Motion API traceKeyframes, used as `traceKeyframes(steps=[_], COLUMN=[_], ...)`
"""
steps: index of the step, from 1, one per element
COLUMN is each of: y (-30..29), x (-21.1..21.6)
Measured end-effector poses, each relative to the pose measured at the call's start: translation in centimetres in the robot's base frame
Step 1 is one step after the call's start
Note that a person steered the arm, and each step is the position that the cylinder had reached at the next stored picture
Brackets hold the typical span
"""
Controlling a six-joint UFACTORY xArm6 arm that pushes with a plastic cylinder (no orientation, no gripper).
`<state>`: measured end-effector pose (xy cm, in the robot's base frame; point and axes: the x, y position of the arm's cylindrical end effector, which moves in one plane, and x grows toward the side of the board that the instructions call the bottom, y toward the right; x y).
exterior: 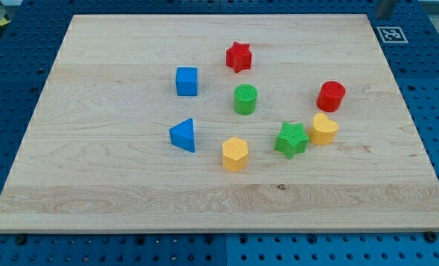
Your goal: Move the red circle into the yellow heart
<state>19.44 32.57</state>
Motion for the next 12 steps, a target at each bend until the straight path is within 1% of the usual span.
traceKeyframes(steps=[2,3,5,6,7,9,12], y=[-0.4,-3.0,-2.8,-2.7,-2.8,-4.3,-4.5], x=[-0.3,0.0,3.1,6.6,8.0,8.0,8.0])
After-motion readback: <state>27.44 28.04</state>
